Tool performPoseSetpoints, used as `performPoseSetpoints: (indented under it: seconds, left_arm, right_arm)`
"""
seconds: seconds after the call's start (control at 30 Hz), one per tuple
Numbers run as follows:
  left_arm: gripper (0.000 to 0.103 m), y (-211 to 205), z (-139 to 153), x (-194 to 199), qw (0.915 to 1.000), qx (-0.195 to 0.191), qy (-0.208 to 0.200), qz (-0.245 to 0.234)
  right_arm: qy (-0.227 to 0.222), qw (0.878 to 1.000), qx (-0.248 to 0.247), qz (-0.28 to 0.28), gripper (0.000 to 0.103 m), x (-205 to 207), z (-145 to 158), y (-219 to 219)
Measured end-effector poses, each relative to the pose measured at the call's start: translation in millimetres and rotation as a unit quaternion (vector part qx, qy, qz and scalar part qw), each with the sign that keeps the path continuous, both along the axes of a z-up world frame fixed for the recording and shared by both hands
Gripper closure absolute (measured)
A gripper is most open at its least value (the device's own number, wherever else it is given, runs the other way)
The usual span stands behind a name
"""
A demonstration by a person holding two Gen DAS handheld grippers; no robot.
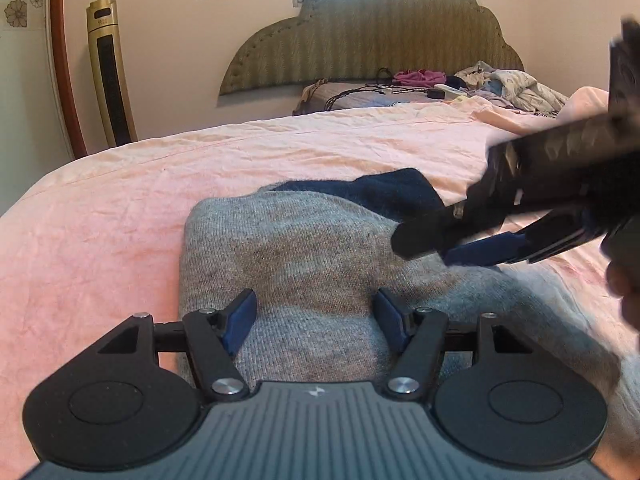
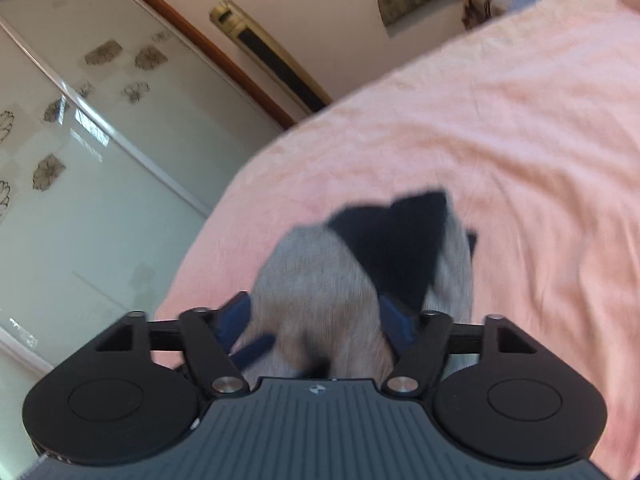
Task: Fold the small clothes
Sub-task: 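Fold the lifted end over the sweater and open both grippers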
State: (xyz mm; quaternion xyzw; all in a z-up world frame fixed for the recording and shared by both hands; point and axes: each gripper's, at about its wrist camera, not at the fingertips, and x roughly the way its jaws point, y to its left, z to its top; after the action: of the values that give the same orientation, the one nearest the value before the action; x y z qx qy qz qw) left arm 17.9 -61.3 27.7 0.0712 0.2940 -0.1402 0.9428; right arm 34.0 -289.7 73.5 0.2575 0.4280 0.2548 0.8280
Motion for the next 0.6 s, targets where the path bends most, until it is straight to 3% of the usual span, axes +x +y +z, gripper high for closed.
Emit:
performPoseSetpoints:
  seconds: [0.07, 0.13, 0.2, 0.27, 0.3, 0.37, 0.43, 0.47, 0.5, 0.6]
  left_arm:
    - [0.038, 0, 1, -3, 1.0000, 0.003, -0.002, -0.002]
    - [0.038, 1, 5, -4, 1.0000, 0.003, 0.002, -0.003]
    - [0.038, 8, 15, -11, 0.9998, -0.018, 0.007, 0.004]
    - [0.038, 19, 27, -26, 0.9987, -0.049, 0.011, 0.001]
    - [0.038, 22, 29, -34, 0.9985, -0.054, 0.011, -0.004]
    - [0.038, 23, 24, -48, 0.9983, -0.049, 0.027, -0.016]
    - [0.038, 21, 7, -52, 0.9978, -0.024, 0.057, -0.023]
    - [0.037, 22, -2, -54, 0.9983, -0.016, 0.053, -0.020]
    - [0.037, 26, -3, -57, 0.9987, -0.019, 0.042, -0.021]
    - [0.038, 35, 10, -67, 0.9987, -0.027, 0.042, -0.007]
  right_arm:
    - [-0.018, 1.000, 0.019, -0.010, 0.054, -1, -15, -15]
    - [0.022, 0.998, 0.040, -0.032, 0.067, 2, -16, -28]
    - [0.013, 0.999, 0.007, -0.036, 0.064, -7, 0, -25]
    - [-0.024, 0.999, -0.013, -0.027, 0.048, -26, 20, -16]
    - [-0.037, 0.999, -0.003, -0.017, 0.044, -35, 26, -13]
    - [-0.044, 0.999, 0.006, 0.006, 0.033, -49, 30, -3]
    - [-0.032, 0.999, -0.017, 0.021, 0.031, -54, 17, 6]
    - [-0.016, 0.999, -0.024, 0.019, 0.034, -51, 3, 7]
    - [-0.028, 0.999, -0.007, 0.014, 0.039, -53, -6, 2]
    - [-0.003, 1.000, 0.005, -0.004, 0.049, -53, 0, -9]
